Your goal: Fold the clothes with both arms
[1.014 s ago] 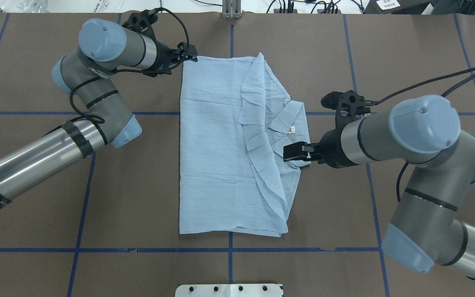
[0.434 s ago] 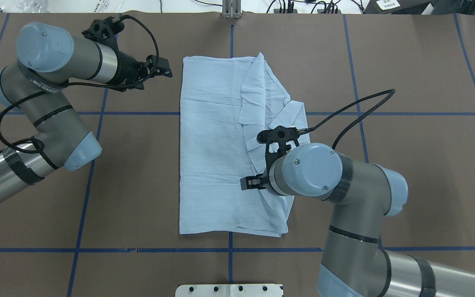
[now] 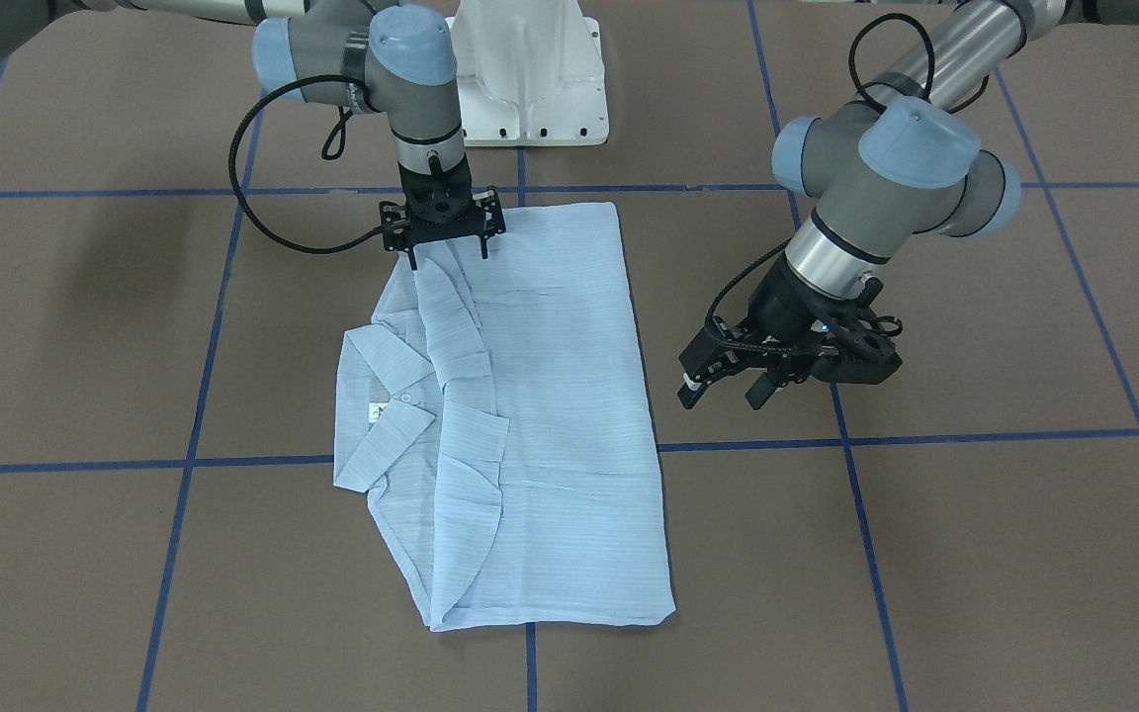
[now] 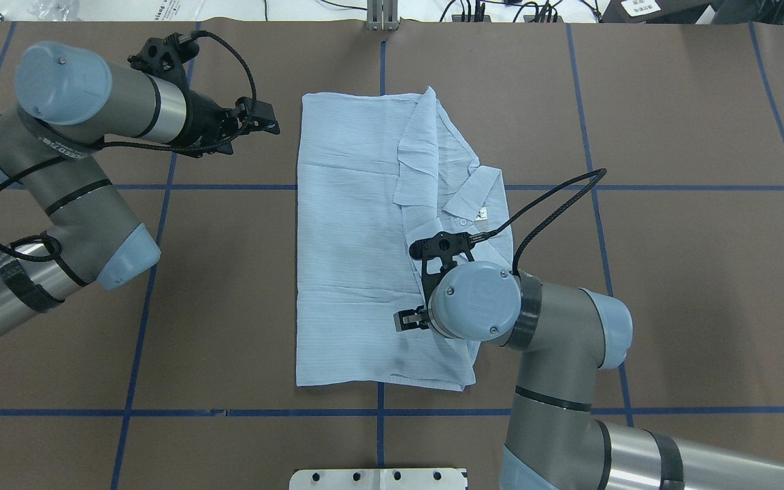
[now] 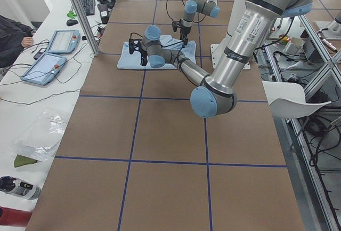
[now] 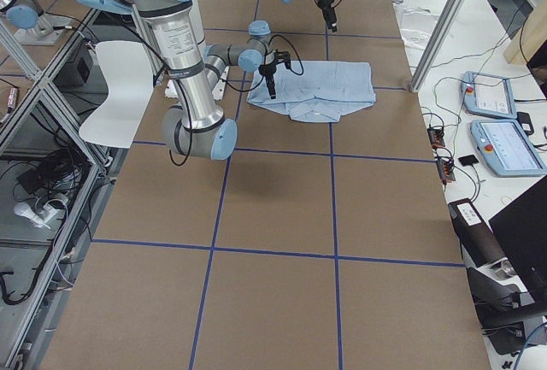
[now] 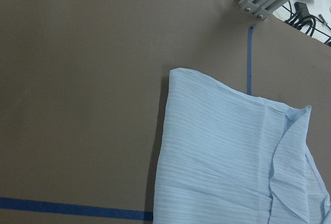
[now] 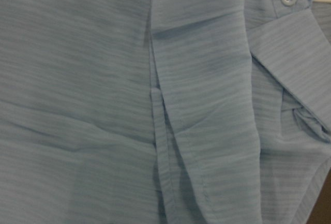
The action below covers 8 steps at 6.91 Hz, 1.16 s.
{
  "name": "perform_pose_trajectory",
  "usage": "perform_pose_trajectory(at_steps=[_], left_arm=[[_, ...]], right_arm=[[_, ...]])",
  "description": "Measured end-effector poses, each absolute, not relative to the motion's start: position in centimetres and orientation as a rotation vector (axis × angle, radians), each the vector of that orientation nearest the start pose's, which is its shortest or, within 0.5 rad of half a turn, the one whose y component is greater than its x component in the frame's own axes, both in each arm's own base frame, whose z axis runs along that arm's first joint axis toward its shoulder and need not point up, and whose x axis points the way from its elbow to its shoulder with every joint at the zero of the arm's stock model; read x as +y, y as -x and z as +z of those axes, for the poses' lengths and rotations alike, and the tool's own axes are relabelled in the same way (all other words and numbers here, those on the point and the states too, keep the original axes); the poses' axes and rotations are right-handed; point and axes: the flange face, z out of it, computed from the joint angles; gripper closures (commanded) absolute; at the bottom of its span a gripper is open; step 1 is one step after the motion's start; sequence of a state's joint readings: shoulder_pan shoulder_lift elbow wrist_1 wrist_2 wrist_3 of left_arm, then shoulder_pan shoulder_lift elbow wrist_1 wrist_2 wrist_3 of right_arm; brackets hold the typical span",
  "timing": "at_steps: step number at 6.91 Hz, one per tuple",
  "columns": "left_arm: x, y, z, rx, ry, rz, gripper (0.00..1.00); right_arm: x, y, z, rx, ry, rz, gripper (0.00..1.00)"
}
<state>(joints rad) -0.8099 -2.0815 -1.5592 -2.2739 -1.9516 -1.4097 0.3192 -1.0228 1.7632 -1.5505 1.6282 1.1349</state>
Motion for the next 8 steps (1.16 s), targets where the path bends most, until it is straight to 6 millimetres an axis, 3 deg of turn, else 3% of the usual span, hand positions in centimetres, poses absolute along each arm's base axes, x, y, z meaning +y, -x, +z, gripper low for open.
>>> perform_pose_trajectory(at_steps=[8], left_arm=[[-55.4, -40.5, 28.9, 1.207, -0.246, -0.339, 0.0]], right_arm=[[-33.6, 57.8, 28.5, -0.614, -0.257, -0.22, 0.0]])
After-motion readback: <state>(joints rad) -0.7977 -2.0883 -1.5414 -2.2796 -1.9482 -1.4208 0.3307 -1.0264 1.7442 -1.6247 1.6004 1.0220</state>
